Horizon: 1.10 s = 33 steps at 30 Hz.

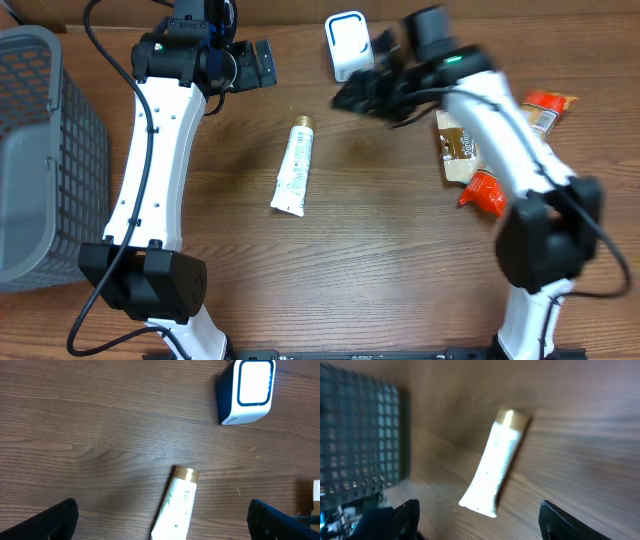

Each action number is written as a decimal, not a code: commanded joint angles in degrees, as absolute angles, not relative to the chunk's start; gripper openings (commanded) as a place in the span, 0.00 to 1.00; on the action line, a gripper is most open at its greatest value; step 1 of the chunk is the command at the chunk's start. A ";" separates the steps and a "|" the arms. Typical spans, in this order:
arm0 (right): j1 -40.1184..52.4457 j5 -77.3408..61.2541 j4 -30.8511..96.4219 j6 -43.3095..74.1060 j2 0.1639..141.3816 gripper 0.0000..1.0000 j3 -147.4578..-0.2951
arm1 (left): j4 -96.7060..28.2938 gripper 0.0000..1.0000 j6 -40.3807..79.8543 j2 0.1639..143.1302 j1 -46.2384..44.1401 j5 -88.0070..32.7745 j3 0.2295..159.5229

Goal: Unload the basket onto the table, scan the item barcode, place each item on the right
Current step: 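Reach the right gripper to the white tube and grasp it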

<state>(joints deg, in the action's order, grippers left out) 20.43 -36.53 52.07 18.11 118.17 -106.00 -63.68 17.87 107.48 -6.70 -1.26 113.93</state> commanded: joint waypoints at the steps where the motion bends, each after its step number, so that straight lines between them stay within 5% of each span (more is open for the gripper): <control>1: 25.19 -32.12 49.93 24.29 122.61 0.76 -105.21 | -63.68 1.00 17.80 107.50 -6.76 -1.06 114.48; 18: 35.07 -27.68 41.93 30.30 131.76 0.66 -100.09 | -63.68 1.00 17.80 107.50 -6.76 -1.06 114.48; 33: 36.84 -25.78 42.59 25.87 130.63 0.13 -98.04 | -63.68 0.99 17.80 107.50 -6.76 -1.06 114.48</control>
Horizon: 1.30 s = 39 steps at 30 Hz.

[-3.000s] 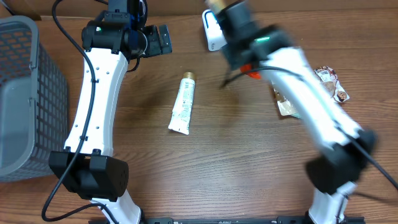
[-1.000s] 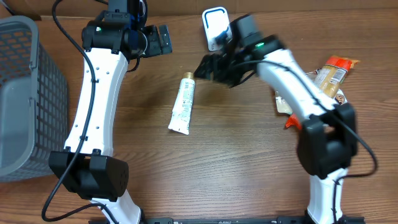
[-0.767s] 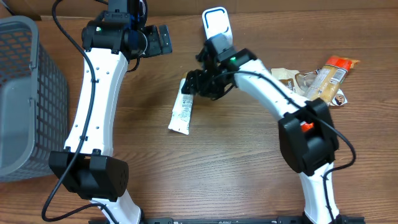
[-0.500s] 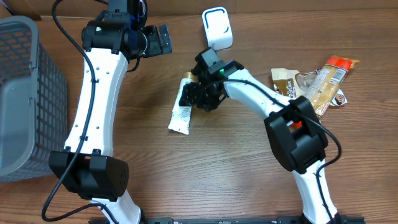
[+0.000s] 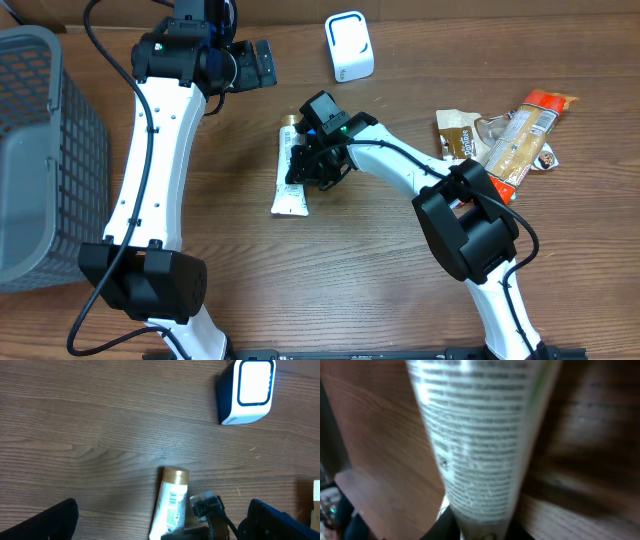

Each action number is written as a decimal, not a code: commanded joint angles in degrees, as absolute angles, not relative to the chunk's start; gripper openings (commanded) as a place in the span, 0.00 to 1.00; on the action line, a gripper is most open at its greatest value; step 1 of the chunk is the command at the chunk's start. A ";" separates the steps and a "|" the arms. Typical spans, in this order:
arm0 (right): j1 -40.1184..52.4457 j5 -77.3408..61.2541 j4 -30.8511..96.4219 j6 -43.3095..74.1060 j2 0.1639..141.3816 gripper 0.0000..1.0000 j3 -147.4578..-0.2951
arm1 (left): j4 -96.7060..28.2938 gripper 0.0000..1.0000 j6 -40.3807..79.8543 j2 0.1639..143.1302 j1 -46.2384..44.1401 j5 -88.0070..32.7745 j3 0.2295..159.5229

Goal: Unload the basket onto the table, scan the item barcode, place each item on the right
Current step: 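Reach the right gripper to the white tube and grasp it, then lift the white tube upright with the right gripper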

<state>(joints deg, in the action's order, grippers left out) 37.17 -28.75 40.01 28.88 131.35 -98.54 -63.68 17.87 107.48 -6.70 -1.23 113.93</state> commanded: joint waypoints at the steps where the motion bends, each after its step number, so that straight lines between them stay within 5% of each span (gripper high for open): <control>1: 36.60 -24.40 44.25 24.86 129.88 0.11 -98.15 | -63.68 0.99 17.80 107.50 -6.76 -1.06 114.48; 10: 38.02 6.46 64.07 12.97 121.64 0.10 -102.39 | -63.68 1.00 17.80 107.50 -6.76 -1.06 114.48; 16: 40.95 13.19 65.80 11.68 123.28 0.11 -101.19 | -63.68 1.00 17.80 107.50 -6.76 -1.06 114.48; 19: 42.09 11.55 63.09 11.70 124.36 0.22 -99.50 | -63.68 1.00 17.80 107.50 -6.76 -1.06 114.48; 21: 42.26 9.06 61.93 11.70 124.49 0.55 -98.54 | -63.68 0.99 17.80 107.50 -6.76 -1.06 114.48; 23: 42.22 7.31 61.89 11.73 124.49 0.63 -98.52 | -63.68 1.00 17.80 107.50 -6.76 -1.06 114.48; 33: 37.32 0.27 63.92 11.70 124.27 0.68 -101.01 | -63.68 0.99 17.80 107.50 -6.76 -1.06 114.48; 39: 30.41 -10.72 65.43 9.19 122.72 0.80 -102.91 | -63.68 0.99 17.80 107.50 -6.76 -1.06 114.48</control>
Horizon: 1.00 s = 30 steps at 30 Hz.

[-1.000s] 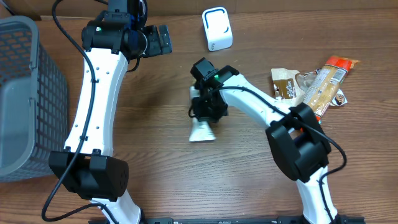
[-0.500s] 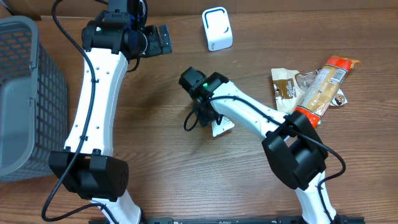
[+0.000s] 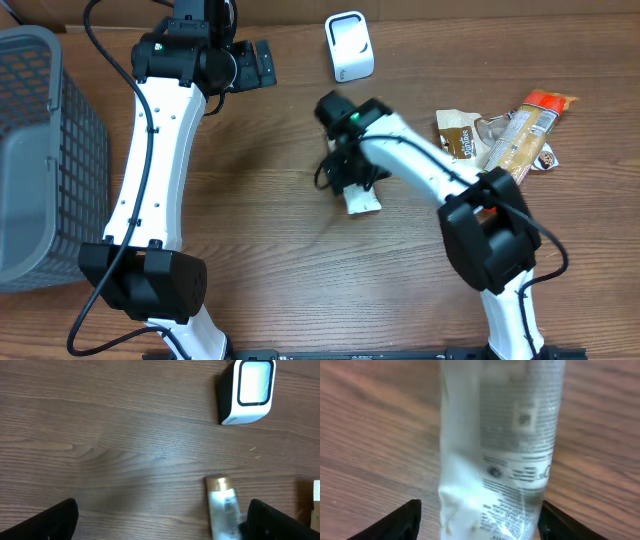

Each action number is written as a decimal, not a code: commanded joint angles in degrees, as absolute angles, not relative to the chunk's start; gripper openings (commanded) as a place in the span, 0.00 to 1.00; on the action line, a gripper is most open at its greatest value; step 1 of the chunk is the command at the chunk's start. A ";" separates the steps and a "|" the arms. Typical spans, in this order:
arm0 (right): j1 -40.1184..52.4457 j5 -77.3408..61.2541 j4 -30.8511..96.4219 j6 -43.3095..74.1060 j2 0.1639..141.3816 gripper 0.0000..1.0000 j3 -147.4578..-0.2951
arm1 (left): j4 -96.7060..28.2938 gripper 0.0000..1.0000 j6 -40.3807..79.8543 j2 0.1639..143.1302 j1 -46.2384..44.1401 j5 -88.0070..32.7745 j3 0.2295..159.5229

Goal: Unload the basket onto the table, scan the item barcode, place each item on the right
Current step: 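Lift the white tube upright with the right gripper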

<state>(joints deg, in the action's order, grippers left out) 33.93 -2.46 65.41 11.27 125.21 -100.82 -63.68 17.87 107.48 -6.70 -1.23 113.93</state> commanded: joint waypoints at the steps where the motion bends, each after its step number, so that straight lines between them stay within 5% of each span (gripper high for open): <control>1: 29.02 -13.80 65.71 8.45 122.69 0.80 -102.91 | -63.68 0.99 17.80 107.50 -6.76 -1.06 114.48; 11: 19.16 -29.87 68.79 -1.41 122.69 0.86 -98.72 | -63.68 1.00 17.80 107.50 -6.76 -1.06 114.48; 16: 19.29 -29.67 64.47 -1.30 122.69 0.65 -95.02 | -63.68 1.00 17.80 107.50 -6.76 -1.06 114.48; 30: 20.29 -34.94 56.27 0.23 122.80 0.67 -82.54 | -63.68 1.00 17.80 107.50 -6.76 -1.06 114.48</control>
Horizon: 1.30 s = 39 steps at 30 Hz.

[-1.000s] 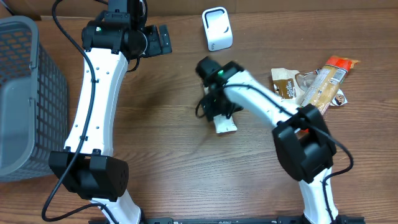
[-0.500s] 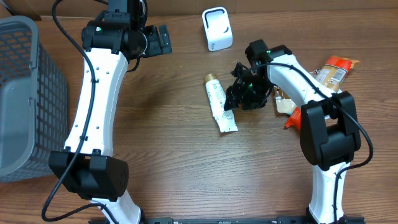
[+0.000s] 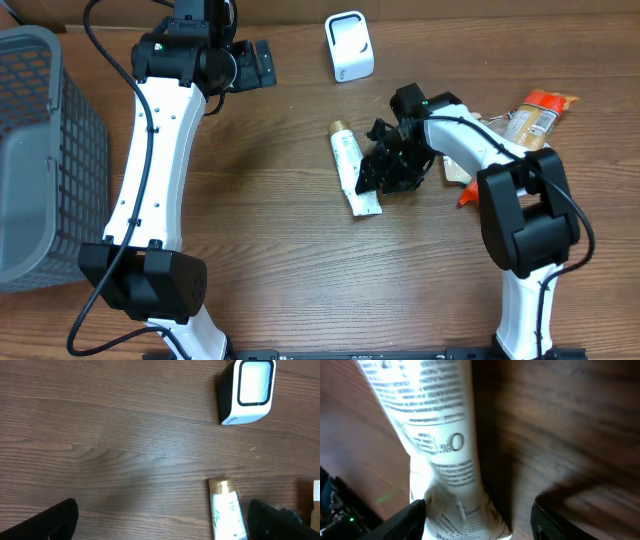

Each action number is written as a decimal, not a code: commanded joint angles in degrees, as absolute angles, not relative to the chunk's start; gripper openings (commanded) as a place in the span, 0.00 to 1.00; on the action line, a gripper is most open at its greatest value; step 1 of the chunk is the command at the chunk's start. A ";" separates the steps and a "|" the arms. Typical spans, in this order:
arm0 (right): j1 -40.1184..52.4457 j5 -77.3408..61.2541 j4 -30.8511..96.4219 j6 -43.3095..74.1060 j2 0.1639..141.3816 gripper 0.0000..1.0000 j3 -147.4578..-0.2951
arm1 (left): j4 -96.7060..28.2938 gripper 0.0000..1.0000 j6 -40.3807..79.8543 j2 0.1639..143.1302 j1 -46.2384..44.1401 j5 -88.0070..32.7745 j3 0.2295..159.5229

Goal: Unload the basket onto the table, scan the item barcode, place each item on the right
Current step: 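Lift the white tube upright with the right gripper, then hold the white tube against the white scanner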

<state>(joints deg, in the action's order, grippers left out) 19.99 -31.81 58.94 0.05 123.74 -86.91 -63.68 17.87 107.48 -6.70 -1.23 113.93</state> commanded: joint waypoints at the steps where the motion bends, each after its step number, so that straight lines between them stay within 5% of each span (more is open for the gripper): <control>1: 20.29 -36.32 54.43 0.91 122.80 0.66 -81.21 | -63.68 1.00 17.80 107.50 -6.76 -1.06 114.48; 19: 18.72 -37.60 52.95 4.54 122.50 0.04 -83.18 | -63.68 1.00 17.80 107.50 -6.76 -1.06 114.48; 39: 21.87 -37.06 64.14 -5.02 99.57 0.04 -95.37 | -63.68 1.00 17.80 107.50 -6.76 -1.06 114.48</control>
<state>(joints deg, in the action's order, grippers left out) 20.93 -35.27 63.81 -3.25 105.51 -93.08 -63.68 17.87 107.48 -6.70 -1.23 113.93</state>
